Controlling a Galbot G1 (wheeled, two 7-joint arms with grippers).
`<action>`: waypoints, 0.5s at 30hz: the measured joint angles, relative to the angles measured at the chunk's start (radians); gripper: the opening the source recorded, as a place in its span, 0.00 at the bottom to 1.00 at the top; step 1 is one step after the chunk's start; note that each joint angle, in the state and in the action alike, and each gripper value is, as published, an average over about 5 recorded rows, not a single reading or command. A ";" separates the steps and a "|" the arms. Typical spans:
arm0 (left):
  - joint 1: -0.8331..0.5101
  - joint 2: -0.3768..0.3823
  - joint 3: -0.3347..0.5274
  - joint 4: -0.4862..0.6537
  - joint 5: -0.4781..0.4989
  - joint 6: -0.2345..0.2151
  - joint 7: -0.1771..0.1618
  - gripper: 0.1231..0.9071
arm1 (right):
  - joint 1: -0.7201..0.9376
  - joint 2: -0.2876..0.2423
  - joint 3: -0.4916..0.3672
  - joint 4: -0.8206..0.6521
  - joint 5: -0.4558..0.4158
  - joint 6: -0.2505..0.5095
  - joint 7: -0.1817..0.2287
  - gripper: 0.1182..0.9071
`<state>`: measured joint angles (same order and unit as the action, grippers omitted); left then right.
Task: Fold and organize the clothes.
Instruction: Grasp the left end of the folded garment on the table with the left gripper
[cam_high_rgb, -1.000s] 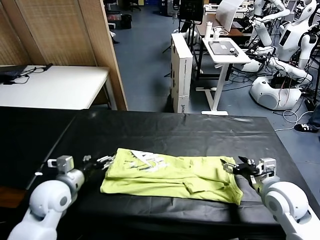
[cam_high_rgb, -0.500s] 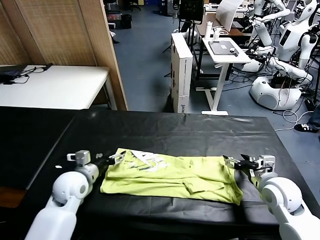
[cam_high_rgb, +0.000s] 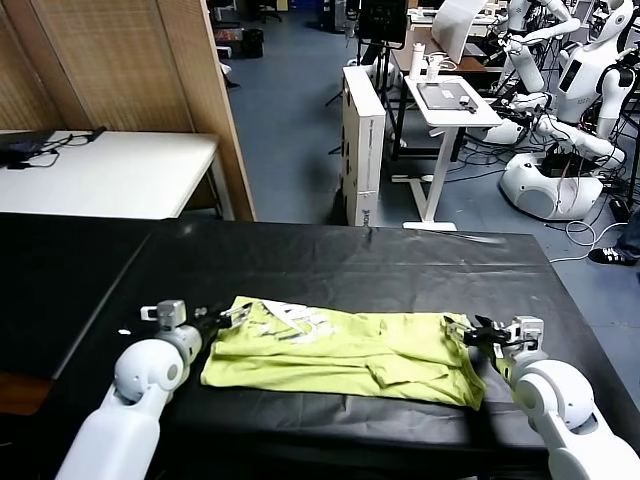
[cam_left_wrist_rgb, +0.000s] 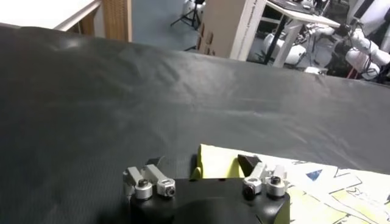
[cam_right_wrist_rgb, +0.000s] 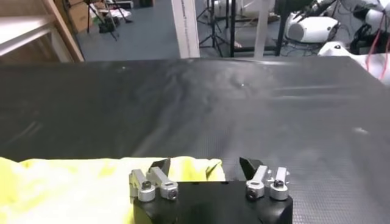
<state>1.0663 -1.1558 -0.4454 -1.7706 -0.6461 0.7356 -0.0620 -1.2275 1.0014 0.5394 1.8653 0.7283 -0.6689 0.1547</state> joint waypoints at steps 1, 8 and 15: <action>-0.002 0.000 0.001 0.001 -0.001 0.001 0.000 0.94 | 0.002 0.002 -0.001 -0.003 -0.002 0.002 -0.001 0.61; -0.008 -0.003 0.009 0.002 -0.004 -0.008 0.001 0.68 | 0.013 0.013 -0.010 -0.020 -0.015 0.017 -0.012 0.15; -0.005 0.000 0.010 -0.003 0.001 -0.032 0.002 0.21 | 0.014 0.018 -0.010 -0.027 -0.020 0.033 -0.015 0.05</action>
<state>1.0614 -1.1563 -0.4357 -1.7736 -0.6450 0.7039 -0.0599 -1.2137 1.0198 0.5289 1.8379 0.7083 -0.6358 0.1396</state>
